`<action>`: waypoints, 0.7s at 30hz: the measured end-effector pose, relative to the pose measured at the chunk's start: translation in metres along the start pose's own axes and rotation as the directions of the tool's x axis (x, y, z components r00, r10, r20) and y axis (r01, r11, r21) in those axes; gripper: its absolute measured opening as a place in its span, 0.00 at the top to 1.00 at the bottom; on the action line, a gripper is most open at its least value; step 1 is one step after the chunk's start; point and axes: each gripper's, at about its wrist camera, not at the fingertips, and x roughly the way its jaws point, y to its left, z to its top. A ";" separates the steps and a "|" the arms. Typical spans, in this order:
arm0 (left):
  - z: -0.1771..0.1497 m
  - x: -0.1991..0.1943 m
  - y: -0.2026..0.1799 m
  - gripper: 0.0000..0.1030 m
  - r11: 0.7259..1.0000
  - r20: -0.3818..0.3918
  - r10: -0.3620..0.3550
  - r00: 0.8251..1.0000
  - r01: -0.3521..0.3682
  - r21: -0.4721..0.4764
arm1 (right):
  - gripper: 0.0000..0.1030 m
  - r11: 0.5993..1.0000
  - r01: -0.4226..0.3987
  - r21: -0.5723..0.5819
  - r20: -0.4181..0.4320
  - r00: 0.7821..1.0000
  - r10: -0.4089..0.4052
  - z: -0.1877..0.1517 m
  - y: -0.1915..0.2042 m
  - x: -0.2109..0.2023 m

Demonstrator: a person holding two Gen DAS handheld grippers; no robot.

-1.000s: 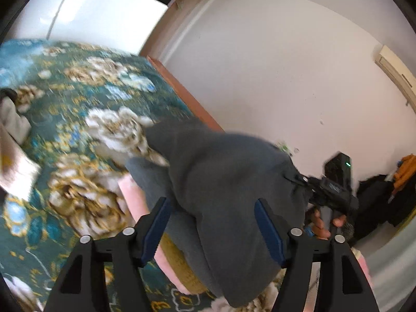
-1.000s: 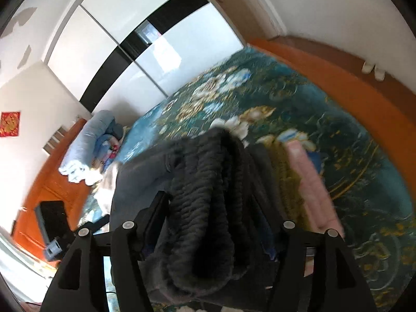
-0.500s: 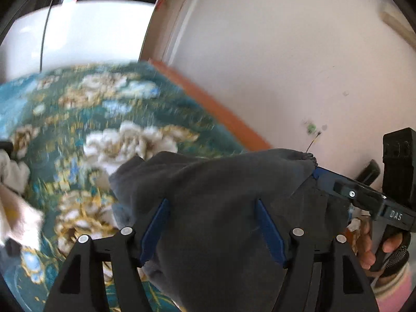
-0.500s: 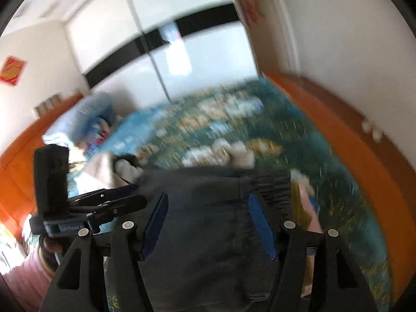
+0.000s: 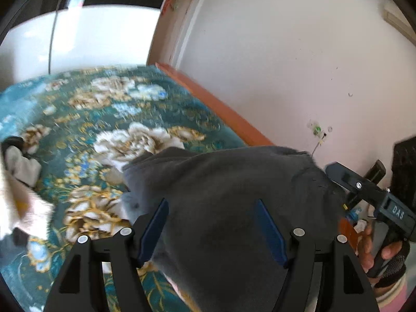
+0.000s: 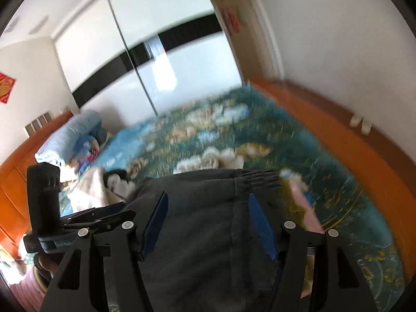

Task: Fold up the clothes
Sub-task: 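Lower the folded sweatpants onto the grey, olive and pink stack with both grippers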

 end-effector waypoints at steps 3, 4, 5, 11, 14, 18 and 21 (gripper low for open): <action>-0.015 -0.029 -0.022 0.22 0.999 0.061 0.030 0.998 -0.032 0.035 | 0.26 0.995 0.092 -0.045 0.072 0.993 -0.089 -0.030 0.009 -0.035; -0.020 -0.038 -0.029 0.21 0.998 0.078 0.036 0.996 -0.039 0.045 | 0.25 0.991 0.123 -0.055 0.086 0.989 -0.118 -0.043 0.010 -0.044; -0.028 -0.046 -0.037 0.20 0.998 0.098 0.043 0.994 -0.048 0.050 | 0.20 0.986 0.154 -0.065 0.101 0.984 -0.147 -0.055 0.011 -0.052; -0.071 -0.057 -0.070 0.12 0.995 0.120 0.090 0.989 -0.095 0.037 | 0.18 0.973 0.226 0.043 0.090 0.969 -0.229 -0.119 -0.001 -0.060; -0.098 -0.051 -0.088 0.11 0.987 0.116 0.140 0.983 -0.147 0.062 | 0.18 0.973 0.212 0.096 0.093 0.971 -0.220 -0.136 -0.008 -0.059; -0.127 -0.040 -0.092 0.02 0.966 0.137 0.246 0.960 -0.255 0.053 | 0.16 0.955 0.278 0.101 0.067 0.956 -0.285 -0.145 -0.013 -0.052; -0.137 -0.030 -0.083 0.00 0.950 0.143 0.308 0.941 -0.312 0.008 | 0.09 0.952 0.290 0.099 0.047 0.954 -0.295 -0.150 -0.017 -0.049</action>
